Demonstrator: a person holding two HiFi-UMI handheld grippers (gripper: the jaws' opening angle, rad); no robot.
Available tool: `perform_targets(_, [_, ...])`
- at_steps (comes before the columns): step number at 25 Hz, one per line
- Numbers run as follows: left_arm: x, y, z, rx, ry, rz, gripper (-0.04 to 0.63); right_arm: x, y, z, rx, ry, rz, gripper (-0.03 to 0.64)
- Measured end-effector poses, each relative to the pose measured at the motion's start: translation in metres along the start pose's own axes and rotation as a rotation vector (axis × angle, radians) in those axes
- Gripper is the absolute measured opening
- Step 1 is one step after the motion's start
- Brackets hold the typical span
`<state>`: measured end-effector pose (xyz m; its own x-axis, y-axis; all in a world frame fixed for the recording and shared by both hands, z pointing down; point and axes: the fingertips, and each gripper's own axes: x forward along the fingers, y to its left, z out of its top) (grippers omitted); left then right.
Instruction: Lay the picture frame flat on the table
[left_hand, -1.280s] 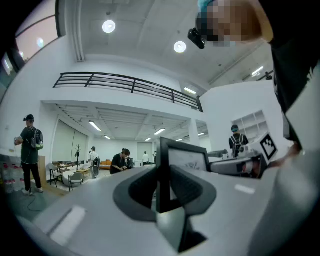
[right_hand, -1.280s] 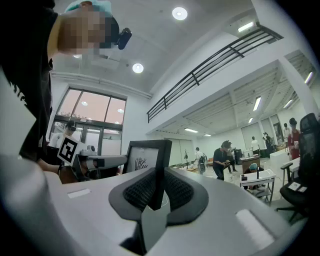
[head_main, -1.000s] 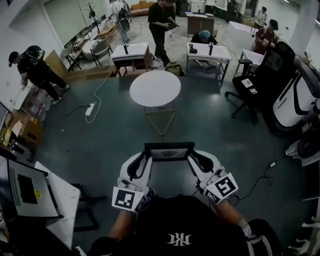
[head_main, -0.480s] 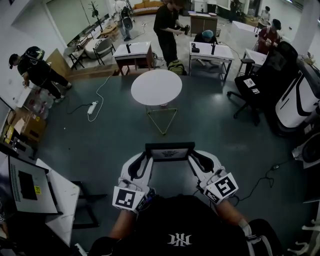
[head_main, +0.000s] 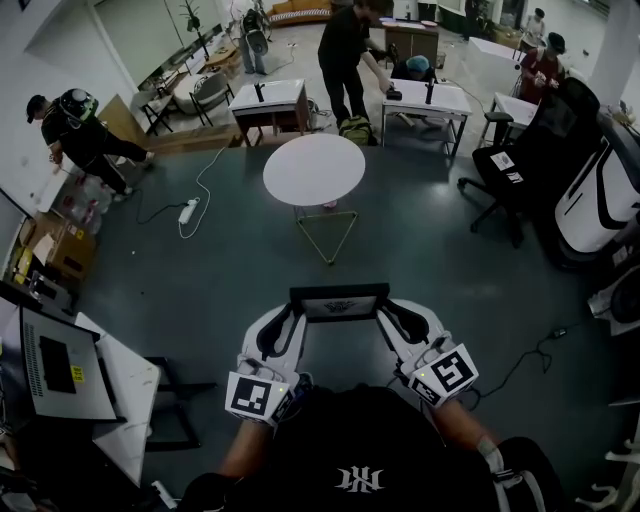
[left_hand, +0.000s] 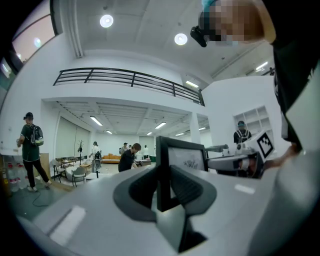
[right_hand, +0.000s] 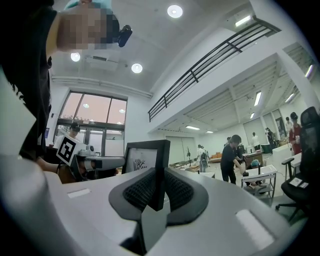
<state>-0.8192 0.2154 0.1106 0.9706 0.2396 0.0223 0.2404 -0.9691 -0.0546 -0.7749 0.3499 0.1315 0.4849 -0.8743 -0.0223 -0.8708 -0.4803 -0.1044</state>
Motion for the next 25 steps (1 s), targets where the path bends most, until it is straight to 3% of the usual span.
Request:
perform_targets(10, [0.008, -0.022, -0.001, -0.004, 0.016, -0.016, 0.081, -0.018, -0.013, -0.005, 0.018, -0.002, -0.026, 0.051])
perform_targets(25, [0.04, -0.018, -0.008, -0.016, 0.008, -0.077, 0.081, -0.013, -0.037, -0.009, 0.03, -0.002, -0.095, 0.052])
